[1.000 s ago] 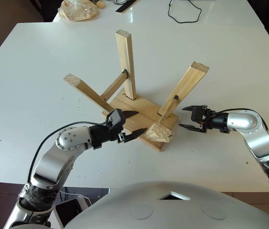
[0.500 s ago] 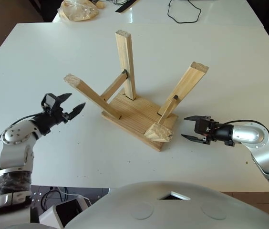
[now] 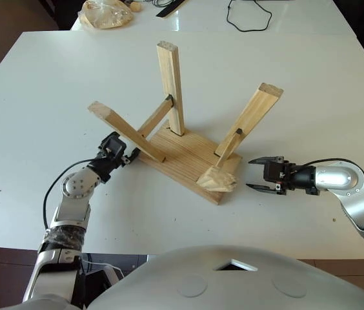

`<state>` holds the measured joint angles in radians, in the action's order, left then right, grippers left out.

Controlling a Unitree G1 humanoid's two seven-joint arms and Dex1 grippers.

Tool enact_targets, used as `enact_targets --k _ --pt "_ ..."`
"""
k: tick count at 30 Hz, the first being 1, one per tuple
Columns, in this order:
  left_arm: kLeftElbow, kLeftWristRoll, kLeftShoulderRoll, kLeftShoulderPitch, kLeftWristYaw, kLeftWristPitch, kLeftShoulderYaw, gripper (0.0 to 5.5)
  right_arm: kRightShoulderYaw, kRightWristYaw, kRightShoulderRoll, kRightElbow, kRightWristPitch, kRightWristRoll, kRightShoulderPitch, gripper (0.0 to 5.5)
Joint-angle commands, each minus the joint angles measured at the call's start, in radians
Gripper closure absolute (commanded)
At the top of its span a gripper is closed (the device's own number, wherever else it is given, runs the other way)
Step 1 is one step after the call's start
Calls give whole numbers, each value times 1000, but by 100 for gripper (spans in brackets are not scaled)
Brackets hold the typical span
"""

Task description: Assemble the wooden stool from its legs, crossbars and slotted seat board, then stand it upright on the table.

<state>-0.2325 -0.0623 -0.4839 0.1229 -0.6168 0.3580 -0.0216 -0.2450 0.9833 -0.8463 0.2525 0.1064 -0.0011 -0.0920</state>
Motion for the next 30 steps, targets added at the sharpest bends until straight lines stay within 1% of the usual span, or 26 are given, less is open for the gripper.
enact_targets --k 1,4,7,11,14,18,22,26,30 --pt "63 -3 5 81 -80 -50 -86 209 -26 -37 34 -61 12 -47 26 223" --pt "98 -30 -4 104 -79 -84 -80 209 -26 -57 57 -100 8 -55 62 223" --pt "95 -50 -27 104 -60 -102 -42 209 -17 -50 50 -110 -9 -52 62 223" --pt "124 -64 -60 125 -44 -111 12 209 45 -71 25 -141 -36 -46 48 223" --pt "171 -62 -77 171 -44 -101 32 209 89 -92 18 -140 -39 -32 7 223" --pt "246 -67 -88 250 -43 -112 47 209 114 -91 -2 -108 -44 -28 -66 223" --pt "226 -21 -84 274 -29 -84 32 209 130 -75 -22 -54 -31 -12 -158 223" --pt "220 -4 -78 278 -40 -68 -7 209 96 -67 -10 30 4 7 -212 223" --pt "279 -54 -90 311 -89 -77 -36 209 72 -77 12 107 53 40 -244 223"
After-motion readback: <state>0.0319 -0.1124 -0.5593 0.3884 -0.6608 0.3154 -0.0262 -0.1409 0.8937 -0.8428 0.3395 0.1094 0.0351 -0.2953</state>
